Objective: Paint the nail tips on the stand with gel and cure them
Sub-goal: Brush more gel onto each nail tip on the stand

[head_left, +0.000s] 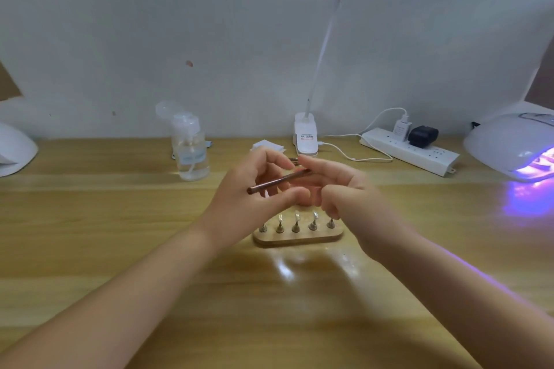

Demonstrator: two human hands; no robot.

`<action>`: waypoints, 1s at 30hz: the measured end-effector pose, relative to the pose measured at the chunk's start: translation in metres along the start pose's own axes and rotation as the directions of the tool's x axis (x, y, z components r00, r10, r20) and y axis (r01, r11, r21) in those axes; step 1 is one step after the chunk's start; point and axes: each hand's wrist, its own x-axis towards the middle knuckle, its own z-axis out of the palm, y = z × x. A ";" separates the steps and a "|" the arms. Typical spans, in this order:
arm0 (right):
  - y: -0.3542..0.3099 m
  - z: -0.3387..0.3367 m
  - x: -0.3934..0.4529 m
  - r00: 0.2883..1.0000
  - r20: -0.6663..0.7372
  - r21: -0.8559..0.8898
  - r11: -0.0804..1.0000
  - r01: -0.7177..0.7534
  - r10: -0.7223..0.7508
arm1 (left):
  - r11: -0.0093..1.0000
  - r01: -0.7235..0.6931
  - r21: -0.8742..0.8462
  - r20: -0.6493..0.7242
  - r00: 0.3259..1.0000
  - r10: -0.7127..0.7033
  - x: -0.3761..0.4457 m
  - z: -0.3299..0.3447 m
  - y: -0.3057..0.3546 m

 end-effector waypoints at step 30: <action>0.024 -0.076 0.015 0.950 0.180 -0.833 0.553 0.009 0.255 | 0.779 0.297 0.553 -0.038 0.943 -0.332 0.113 0.015 0.012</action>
